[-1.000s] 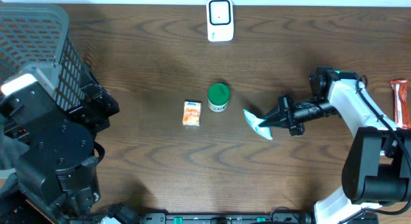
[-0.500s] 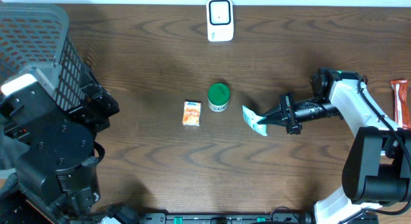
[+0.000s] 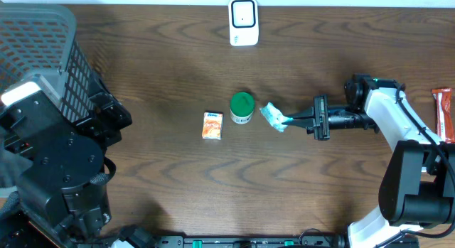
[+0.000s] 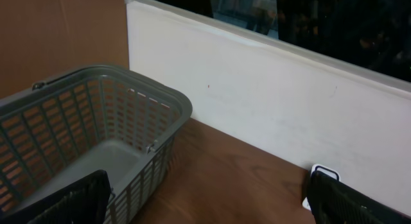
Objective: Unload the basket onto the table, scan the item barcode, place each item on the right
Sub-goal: 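Lift the wipes pack and pull it right with the right gripper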
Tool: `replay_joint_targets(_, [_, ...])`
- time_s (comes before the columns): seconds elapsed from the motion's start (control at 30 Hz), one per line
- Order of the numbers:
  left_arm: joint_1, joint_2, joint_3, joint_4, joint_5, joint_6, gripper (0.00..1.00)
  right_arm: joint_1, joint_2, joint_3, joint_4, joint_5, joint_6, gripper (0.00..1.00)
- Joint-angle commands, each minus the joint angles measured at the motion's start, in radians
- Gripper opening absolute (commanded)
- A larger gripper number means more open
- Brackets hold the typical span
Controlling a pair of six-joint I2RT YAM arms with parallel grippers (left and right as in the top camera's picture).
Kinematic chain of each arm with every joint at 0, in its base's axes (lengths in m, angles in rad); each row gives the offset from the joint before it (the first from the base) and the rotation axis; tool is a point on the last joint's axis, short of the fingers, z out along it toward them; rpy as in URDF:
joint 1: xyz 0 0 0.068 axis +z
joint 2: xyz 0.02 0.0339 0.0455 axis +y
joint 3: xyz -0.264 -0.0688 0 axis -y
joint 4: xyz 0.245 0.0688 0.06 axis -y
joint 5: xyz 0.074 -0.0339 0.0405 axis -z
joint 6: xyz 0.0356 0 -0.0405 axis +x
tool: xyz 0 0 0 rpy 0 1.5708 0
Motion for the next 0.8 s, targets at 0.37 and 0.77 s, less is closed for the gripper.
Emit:
replay_joint_targets(0.37, [0.003, 0.002, -0.001, 0.000, -0.024, -0.001, 0.98, -0.024, -0.016, 0.010, 0.033, -0.093, -0.039, 0.01])
replay_joint_targets(0.77, [0.003, 0.002, -0.001, 0.000, -0.024, -0.001, 0.98, -0.031, -0.016, 0.010, 0.256, -0.008, -0.076, 0.01])
